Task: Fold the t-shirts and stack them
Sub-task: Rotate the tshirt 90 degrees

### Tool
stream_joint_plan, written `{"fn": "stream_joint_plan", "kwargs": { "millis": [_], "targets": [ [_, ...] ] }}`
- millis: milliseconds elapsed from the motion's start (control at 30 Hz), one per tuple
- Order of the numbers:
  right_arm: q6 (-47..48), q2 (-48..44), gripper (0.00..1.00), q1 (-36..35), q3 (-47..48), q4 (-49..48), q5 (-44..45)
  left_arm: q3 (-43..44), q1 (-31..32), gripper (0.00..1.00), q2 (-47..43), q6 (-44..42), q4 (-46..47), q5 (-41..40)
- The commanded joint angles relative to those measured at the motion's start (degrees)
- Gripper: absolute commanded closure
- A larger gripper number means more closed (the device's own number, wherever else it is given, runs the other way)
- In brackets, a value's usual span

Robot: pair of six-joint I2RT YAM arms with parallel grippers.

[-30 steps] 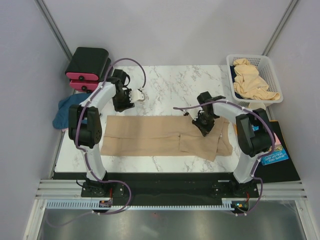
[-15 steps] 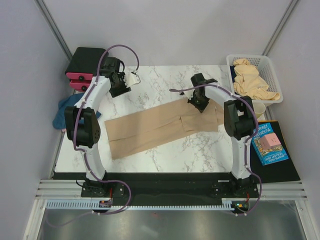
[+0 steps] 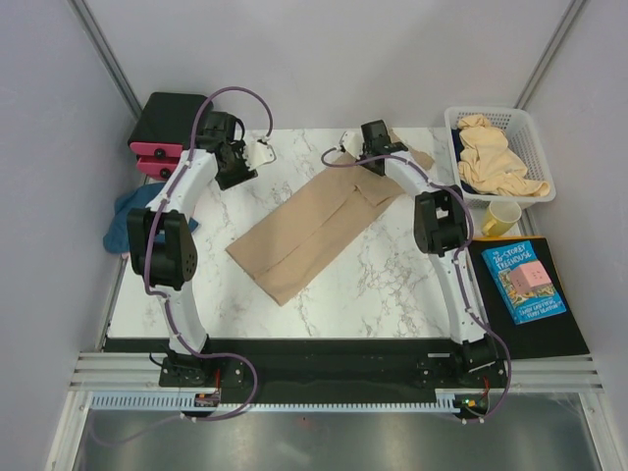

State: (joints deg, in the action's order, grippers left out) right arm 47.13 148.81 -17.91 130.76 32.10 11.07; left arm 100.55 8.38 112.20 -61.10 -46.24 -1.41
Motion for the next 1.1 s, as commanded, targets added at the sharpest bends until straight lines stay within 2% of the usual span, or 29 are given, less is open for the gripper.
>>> {"fn": "stream_joint_plan", "kwargs": {
  "millis": [0,133,233,300,400,633,767,833,933,1033,1067],
  "targets": [
    [5.6,4.4,1.0,-1.7,-2.4,-11.8,0.5,-0.3,0.0,0.41,0.5,1.7,1.9,0.7],
    [4.3,2.7,1.0,-2.6,-4.6,-26.0,6.4,-1.1,0.0,0.41,0.1,1.5,2.6,1.1],
    [0.1,-1.8,0.97,-2.4,-7.6,-31.5,10.1,-2.7,-0.1,0.41,-0.5,1.5,4.1,1.1],
    [-1.2,-4.9,0.95,-2.4,-11.9,-31.7,10.2,-4.5,-0.2,0.41,-0.8,1.6,5.0,1.1],
    [-3.1,-10.8,0.94,-2.7,-17.9,-37.1,13.1,-5.9,-0.2,0.41,-0.9,2.0,6.6,1.1],
    [-7.2,-18.9,0.94,-2.7,-21.7,-40.8,22.2,-7.8,-0.3,0.41,-1.5,4.8,10.7,3.8],
    [-12.7,-22.1,0.94,-2.8,-22.2,-39.4,21.9,-12.8,-0.2,0.41,-1.7,2.6,12.2,5.7],
    [-15.2,-24.0,0.94,-2.8,-22.0,-35.7,19.7,-15.6,0.0,0.42,-1.9,0.9,15.0,5.1],
    [-19.3,-27.2,0.96,-3.0,-21.7,-27.9,14.9,-19.6,0.0,0.51,-1.4,-2.7,17.1,4.9],
    [-20.5,-31.5,0.96,-3.2,-23.8,-21.1,9.7,-21.0,0.0,0.65,-0.3,-5.2,18.1,5.4],
    [-20.2,-32.7,0.96,-3.4,-25.4,-20.2,9.3,-21.3,0.0,0.77,0.2,-6.5,18.1,5.6]
  ]
}}
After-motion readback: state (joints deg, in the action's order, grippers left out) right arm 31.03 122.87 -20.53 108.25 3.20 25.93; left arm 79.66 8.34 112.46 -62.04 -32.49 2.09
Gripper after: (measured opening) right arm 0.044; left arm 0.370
